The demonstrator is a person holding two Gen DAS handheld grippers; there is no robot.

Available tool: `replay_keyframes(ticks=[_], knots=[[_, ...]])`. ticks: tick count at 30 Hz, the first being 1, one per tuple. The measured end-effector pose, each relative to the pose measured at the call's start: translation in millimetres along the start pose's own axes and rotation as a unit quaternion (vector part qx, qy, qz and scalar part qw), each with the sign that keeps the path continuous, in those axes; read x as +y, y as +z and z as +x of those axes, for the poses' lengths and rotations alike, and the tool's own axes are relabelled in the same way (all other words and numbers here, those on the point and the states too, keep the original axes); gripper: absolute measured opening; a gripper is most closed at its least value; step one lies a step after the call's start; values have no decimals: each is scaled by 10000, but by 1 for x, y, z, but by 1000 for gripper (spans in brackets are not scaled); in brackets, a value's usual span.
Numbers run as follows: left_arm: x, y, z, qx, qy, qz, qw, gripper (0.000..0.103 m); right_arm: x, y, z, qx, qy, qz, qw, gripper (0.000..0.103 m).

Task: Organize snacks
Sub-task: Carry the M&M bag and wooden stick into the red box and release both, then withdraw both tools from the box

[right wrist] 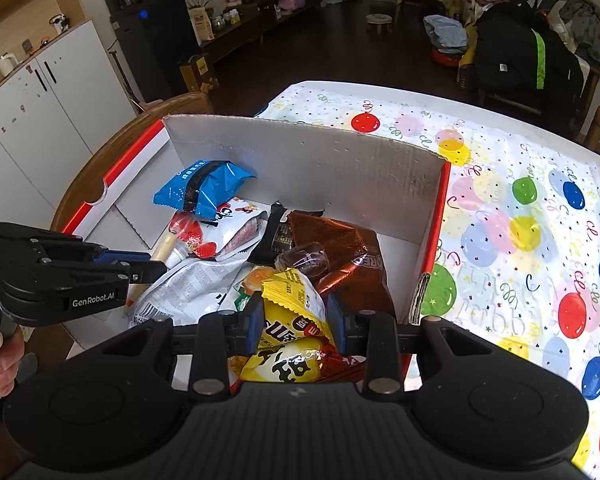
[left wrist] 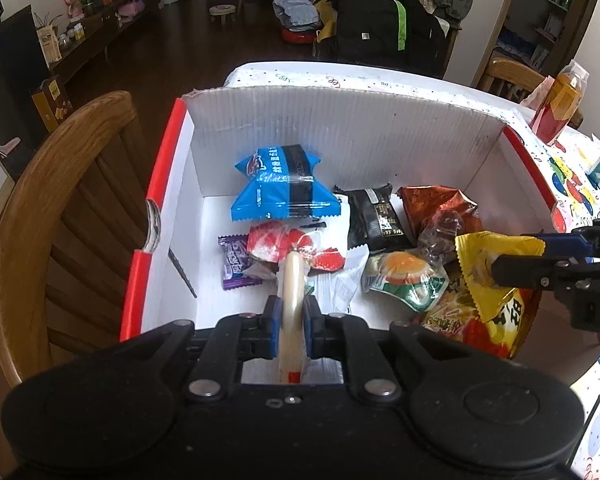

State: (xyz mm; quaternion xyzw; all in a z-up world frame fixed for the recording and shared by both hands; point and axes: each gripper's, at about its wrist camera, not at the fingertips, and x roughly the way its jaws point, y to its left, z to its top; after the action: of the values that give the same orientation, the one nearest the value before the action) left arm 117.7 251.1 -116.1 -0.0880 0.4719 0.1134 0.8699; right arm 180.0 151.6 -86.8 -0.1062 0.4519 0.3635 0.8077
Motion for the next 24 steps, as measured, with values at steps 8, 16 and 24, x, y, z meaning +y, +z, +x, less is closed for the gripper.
replay_keyframes(ticks=[8,16,24], knots=[[-1,1,-7,-58,40,-8,10000,33,0,-4,-11,-157,35,53,9999,54],[-16,-2,-29,-347,65,235,9991,63,-3,-10,-35,-388,96,181,9990,62],[-28,-6,-65,-774,-97,358,9963,80,-6,-18,-74,-790,149,238,9965,69]])
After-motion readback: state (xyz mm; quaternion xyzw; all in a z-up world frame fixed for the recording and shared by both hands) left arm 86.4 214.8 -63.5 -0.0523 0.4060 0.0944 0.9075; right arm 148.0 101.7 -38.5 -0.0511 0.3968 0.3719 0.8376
